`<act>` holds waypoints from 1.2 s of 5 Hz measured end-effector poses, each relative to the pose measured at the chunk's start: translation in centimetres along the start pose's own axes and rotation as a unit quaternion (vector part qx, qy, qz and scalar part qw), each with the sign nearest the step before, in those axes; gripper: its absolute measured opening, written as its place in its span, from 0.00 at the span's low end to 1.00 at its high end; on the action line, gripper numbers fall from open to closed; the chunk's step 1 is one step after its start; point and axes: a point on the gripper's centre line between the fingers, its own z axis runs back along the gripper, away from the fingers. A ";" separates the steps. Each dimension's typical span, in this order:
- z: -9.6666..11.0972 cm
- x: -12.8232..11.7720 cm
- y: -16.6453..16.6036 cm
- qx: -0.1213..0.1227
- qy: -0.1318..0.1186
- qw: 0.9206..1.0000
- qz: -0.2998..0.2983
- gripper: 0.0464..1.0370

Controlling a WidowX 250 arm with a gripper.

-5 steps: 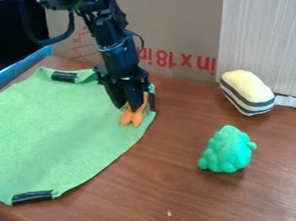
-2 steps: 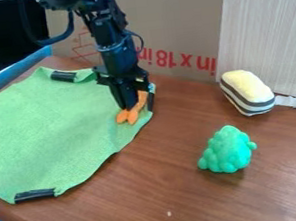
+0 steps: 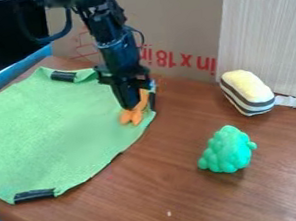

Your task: Put the orange shrimp to the top left of the green thing

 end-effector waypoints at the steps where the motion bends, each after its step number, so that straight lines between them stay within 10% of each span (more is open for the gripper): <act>1: 2.0 0.1 -0.9 -0.011 -0.026 0.999 -0.016 0.00; 3: 2.9 -0.7 -1.0 0.005 -0.025 0.999 -0.032 0.16; 6: 2.7 1.6 -0.3 0.006 -0.045 0.999 -0.009 0.95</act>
